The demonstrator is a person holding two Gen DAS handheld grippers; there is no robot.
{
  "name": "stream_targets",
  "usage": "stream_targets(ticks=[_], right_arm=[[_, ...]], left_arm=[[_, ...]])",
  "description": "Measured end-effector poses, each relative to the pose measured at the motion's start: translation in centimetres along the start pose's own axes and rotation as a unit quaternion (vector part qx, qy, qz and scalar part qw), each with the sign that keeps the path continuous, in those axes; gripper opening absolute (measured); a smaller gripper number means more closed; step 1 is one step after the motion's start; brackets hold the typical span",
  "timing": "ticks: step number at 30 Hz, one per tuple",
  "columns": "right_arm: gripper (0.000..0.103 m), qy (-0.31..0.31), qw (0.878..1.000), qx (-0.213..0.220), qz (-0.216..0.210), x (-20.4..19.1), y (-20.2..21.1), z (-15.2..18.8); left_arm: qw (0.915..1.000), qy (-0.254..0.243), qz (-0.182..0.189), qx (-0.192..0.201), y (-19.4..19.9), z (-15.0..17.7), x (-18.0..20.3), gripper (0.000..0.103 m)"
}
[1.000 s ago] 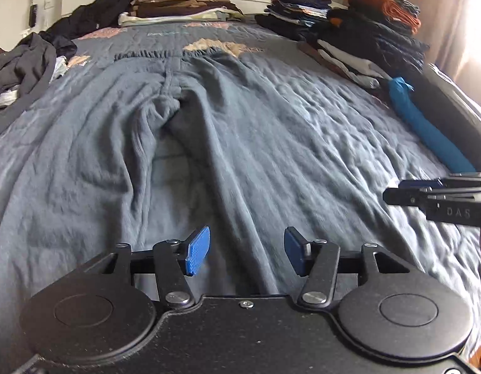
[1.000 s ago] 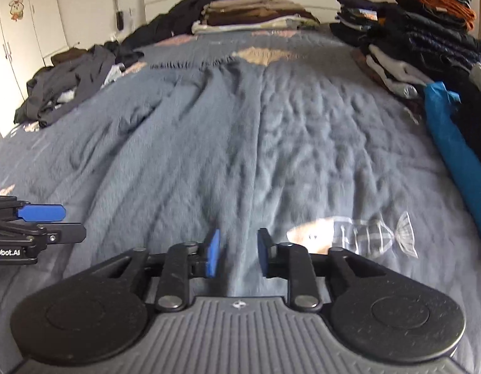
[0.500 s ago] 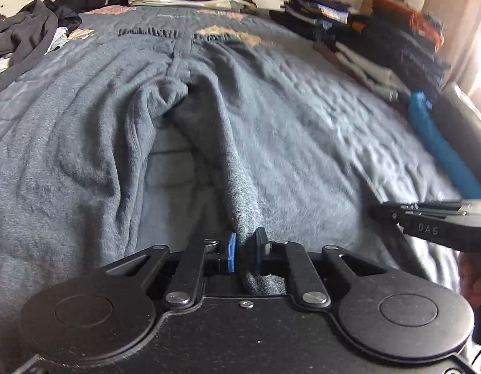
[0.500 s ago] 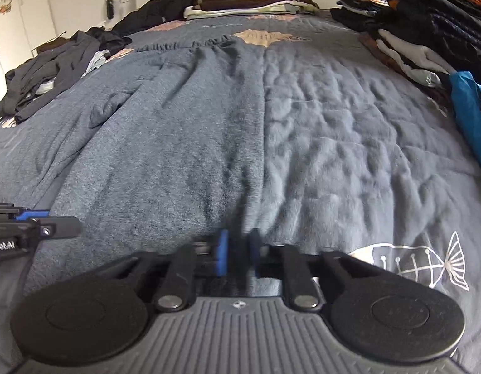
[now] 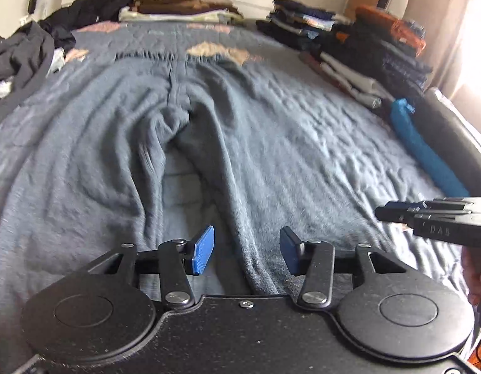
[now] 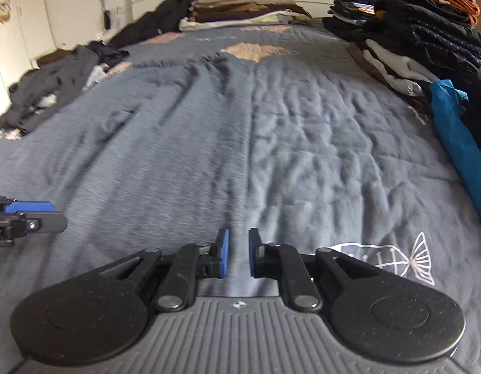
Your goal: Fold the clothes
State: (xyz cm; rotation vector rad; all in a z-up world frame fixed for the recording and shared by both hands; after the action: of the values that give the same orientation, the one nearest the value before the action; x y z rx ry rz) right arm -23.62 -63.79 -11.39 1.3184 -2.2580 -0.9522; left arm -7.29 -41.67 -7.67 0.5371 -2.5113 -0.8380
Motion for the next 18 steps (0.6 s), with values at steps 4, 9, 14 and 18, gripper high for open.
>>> stream_targets(ticks=[4,9,14,18], right_arm=[[0.049,0.012,0.998,0.009,-0.054,-2.4,2.9,0.4],[0.057,0.032,0.994,0.014,-0.099,-6.7,6.6,2.0],[0.058,0.041,0.99,0.014,-0.133,-11.7,10.3,4.7],[0.058,0.049,0.987,0.015,-0.151,-15.4,13.1,7.2]], left_arm=[[0.9996,-0.02,-0.006,0.017,3.8,0.4,-0.4,0.055],[0.9992,-0.036,-0.016,-0.001,9.1,3.0,-1.5,0.055],[0.9983,-0.043,-0.035,-0.017,15.4,6.5,-2.4,0.057],[0.9972,-0.047,-0.05,-0.028,19.1,9.4,-3.1,0.057]])
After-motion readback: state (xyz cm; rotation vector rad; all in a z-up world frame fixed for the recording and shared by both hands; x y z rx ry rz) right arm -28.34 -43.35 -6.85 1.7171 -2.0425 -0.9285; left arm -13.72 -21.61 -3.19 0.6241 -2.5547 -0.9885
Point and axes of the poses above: each gripper's, at about its wrist camera, not at the fingertips, and y roughly against the way its jaws point, x to its right, z to its underside, the point moved 1 cm from there along -y, roughly the way its jaws point, and after that the axes turned 7 degrees about z, right-handed, at the moved point
